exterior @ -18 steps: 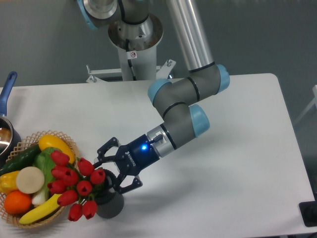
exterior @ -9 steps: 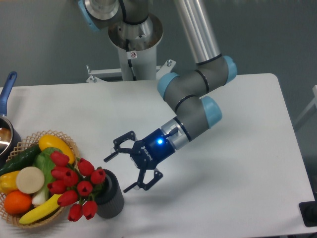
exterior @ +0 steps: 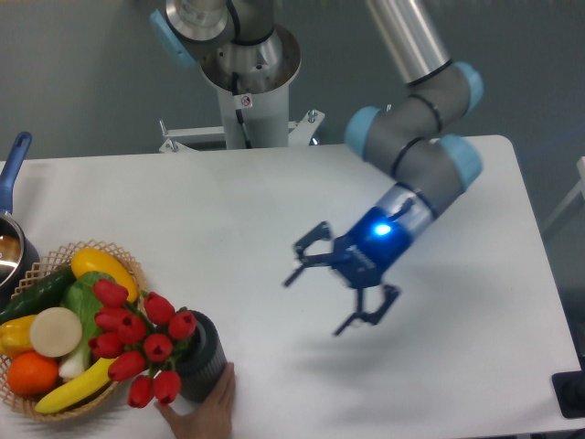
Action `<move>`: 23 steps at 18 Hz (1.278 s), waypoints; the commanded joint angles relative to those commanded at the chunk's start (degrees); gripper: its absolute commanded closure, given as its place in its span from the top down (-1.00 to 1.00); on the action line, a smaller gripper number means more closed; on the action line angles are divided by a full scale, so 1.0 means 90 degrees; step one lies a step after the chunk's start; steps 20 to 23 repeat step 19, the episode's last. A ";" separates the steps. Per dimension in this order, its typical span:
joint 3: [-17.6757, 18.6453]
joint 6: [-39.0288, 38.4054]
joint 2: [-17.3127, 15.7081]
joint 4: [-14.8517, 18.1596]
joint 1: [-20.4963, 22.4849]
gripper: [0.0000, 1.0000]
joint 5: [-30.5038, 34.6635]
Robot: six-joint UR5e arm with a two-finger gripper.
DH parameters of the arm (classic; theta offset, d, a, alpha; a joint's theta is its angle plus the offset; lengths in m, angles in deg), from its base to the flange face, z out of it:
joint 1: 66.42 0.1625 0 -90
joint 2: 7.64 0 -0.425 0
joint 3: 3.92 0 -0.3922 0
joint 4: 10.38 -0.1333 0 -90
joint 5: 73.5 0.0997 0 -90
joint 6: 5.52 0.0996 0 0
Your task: Insert the flowers into the vase
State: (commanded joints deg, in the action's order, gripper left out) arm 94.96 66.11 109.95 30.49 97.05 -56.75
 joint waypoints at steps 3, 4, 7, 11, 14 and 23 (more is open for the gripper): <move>-0.0312 0.0010 -0.0097 0.0000 0.0089 1.00 0.1619; -0.0419 0.0019 -0.0136 0.0010 0.0079 1.00 0.2340; -0.0518 0.0399 -0.0176 -0.0010 -0.0096 1.00 0.4471; -0.0625 0.0566 -0.0118 0.0019 -0.0408 1.00 0.6287; -0.0567 0.0586 -0.0117 0.0029 -0.0507 1.00 0.6848; -0.0509 0.0567 -0.0117 0.0049 -0.1042 1.00 0.7940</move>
